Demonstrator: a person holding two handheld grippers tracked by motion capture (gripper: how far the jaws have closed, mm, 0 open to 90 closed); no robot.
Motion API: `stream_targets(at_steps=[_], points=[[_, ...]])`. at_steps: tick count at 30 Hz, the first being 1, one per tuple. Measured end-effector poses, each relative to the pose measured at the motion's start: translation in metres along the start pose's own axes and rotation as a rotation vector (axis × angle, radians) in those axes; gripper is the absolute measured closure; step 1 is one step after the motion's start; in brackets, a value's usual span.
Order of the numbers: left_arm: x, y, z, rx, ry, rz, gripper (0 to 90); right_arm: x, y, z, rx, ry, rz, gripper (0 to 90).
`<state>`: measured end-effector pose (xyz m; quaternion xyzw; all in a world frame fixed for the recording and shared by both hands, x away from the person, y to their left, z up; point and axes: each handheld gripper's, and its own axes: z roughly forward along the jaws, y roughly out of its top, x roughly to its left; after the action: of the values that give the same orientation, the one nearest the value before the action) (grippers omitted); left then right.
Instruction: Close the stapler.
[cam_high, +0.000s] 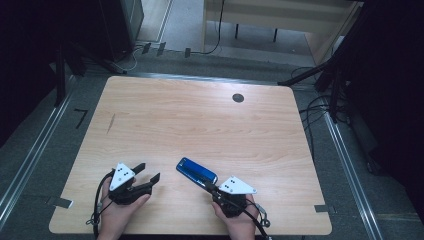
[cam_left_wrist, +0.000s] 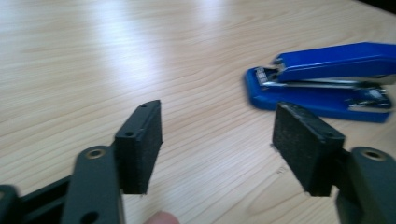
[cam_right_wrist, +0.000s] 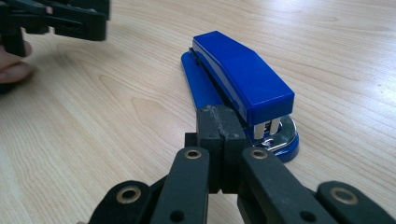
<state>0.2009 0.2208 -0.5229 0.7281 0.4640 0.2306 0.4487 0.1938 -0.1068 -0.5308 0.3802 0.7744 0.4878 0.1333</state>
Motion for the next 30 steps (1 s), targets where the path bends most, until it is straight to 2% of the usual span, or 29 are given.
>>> stream_targets(at_steps=[4, 7, 10, 14, 16, 20, 30], points=[[0.017, -0.002, -0.010, 0.018, 0.044, -0.032, 19.9, 0.000, 0.000, 0.002, 0.001, -0.001, 0.001, 90.0], [0.029, -0.005, -0.017, 0.034, 0.101, -0.020, 11.9, 0.000, 0.001, 0.004, 0.003, -0.001, -0.001, 90.0], [0.043, -0.008, -0.026, 0.033, 0.108, -0.062, 8.5, 0.001, 0.000, 0.004, 0.002, -0.004, -0.001, 90.0], [0.057, -0.012, -0.036, 0.033, 0.135, -0.081, 7.4, -0.001, -0.003, 0.003, 0.008, -0.018, 0.000, 90.0], [0.061, -0.014, -0.040, 0.038, 0.163, -0.094, 7.5, -0.001, -0.003, 0.002, 0.007, -0.022, 0.001, 90.0], [0.066, -0.016, -0.040, 0.034, 0.163, -0.125, 6.6, -0.002, -0.003, 0.002, -0.001, -0.029, 0.003, 90.0], [0.067, -0.015, -0.035, 0.038, 0.163, -0.120, 4.3, -0.003, -0.003, 0.003, 0.000, -0.039, -0.006, 90.0]])
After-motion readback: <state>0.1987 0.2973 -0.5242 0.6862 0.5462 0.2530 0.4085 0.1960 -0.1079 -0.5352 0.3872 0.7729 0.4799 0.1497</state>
